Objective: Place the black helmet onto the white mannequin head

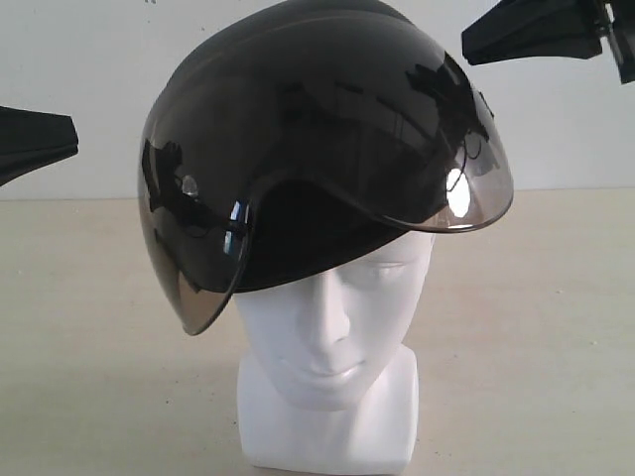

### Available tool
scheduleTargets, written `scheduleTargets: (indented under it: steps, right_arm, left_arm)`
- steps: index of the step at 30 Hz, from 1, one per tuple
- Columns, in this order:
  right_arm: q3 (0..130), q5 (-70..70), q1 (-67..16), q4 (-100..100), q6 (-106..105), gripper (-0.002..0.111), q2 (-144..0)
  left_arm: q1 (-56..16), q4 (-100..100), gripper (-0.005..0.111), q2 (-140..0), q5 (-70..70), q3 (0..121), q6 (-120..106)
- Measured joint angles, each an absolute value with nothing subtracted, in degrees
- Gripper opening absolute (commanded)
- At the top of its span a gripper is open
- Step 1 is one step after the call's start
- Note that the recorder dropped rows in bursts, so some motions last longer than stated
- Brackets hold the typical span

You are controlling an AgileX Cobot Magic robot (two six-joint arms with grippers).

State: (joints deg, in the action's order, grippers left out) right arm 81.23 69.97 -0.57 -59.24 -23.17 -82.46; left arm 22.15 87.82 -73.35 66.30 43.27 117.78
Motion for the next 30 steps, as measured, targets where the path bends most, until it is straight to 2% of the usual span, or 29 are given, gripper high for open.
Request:
scheduleTargets:
  steps: [10,30]
  right_arm:
    - [75.72,69.35,-0.57,-63.81,-26.49,0.000,-82.46]
    - [74.77,67.79,-0.57,-61.50,-26.36,0.000,-82.46]
  left_arm:
    - [22.04,87.67,0.004,-73.35,66.19,43.27,117.73]
    - [13.61,79.99,0.004,-76.87,63.11,43.27,114.76]
